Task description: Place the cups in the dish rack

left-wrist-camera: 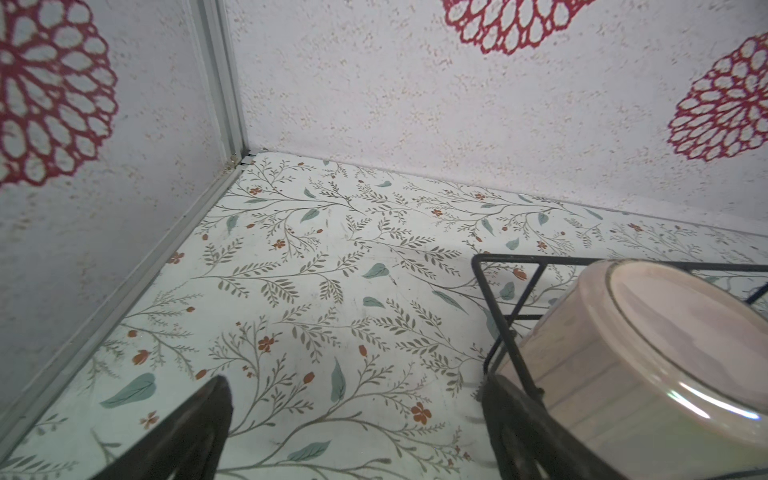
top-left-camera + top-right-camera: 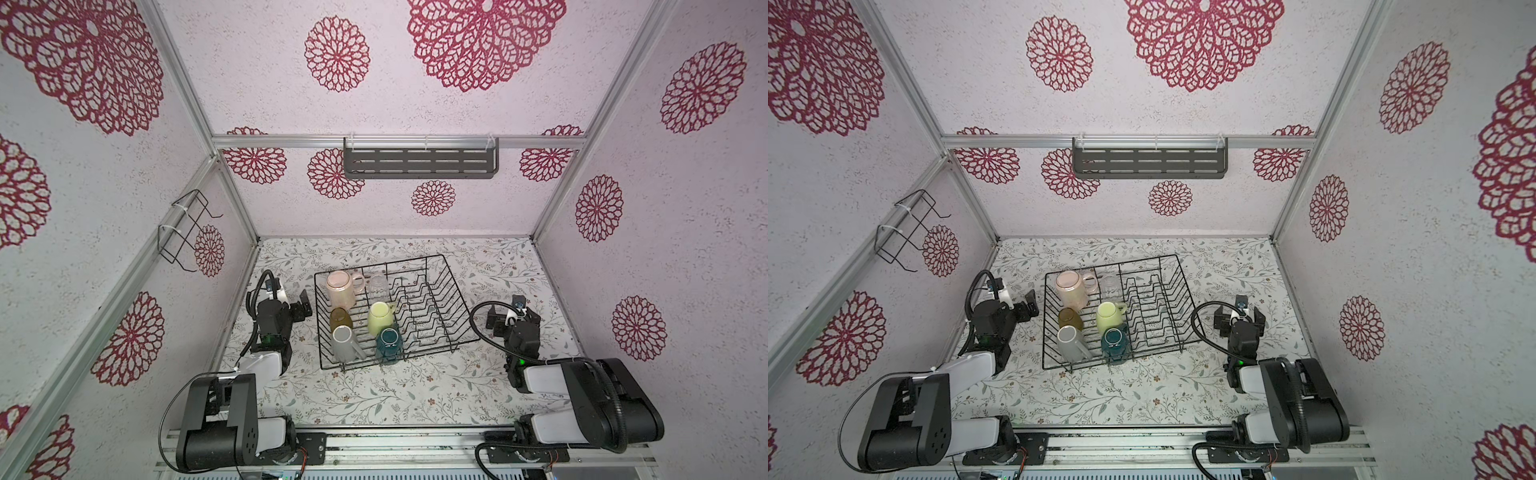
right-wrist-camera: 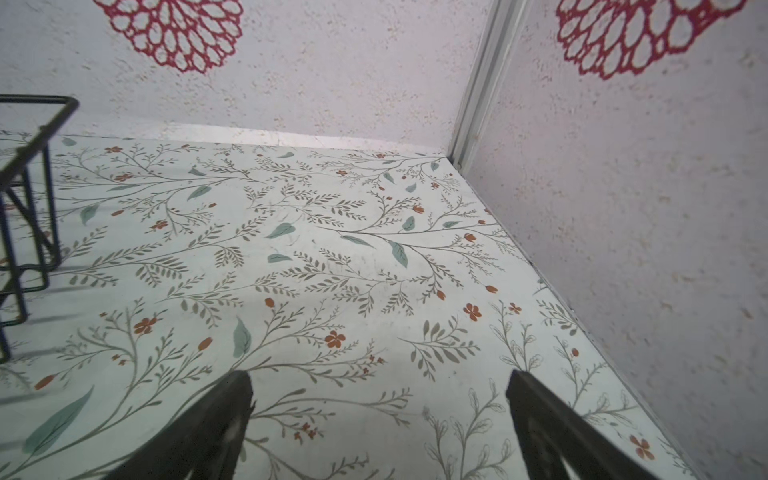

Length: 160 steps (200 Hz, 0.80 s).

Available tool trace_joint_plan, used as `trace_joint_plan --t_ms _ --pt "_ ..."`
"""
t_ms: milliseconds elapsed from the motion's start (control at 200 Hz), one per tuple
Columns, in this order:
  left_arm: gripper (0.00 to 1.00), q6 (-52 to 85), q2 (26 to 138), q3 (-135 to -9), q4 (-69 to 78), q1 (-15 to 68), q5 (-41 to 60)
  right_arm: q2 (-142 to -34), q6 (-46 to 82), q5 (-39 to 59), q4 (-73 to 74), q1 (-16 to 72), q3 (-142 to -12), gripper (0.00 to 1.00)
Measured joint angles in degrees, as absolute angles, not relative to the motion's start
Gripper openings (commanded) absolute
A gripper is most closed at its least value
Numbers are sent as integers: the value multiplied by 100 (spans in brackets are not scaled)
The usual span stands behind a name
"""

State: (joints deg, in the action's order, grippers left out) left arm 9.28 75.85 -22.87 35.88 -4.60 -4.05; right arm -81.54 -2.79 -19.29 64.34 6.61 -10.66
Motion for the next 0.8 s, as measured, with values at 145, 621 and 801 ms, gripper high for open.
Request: trace_joint_plan --t_ms 145,621,801 --pt "97 659 7653 -2265 3743 -521 -176 -8683 -187 -1837 7242 469 -923 99" --pt "97 493 8823 -2106 5030 -937 489 -8871 115 -1839 7146 276 -1166 99" --pt "97 523 8831 -2196 5098 -1004 735 -8871 167 -2032 6973 279 -1264 99"
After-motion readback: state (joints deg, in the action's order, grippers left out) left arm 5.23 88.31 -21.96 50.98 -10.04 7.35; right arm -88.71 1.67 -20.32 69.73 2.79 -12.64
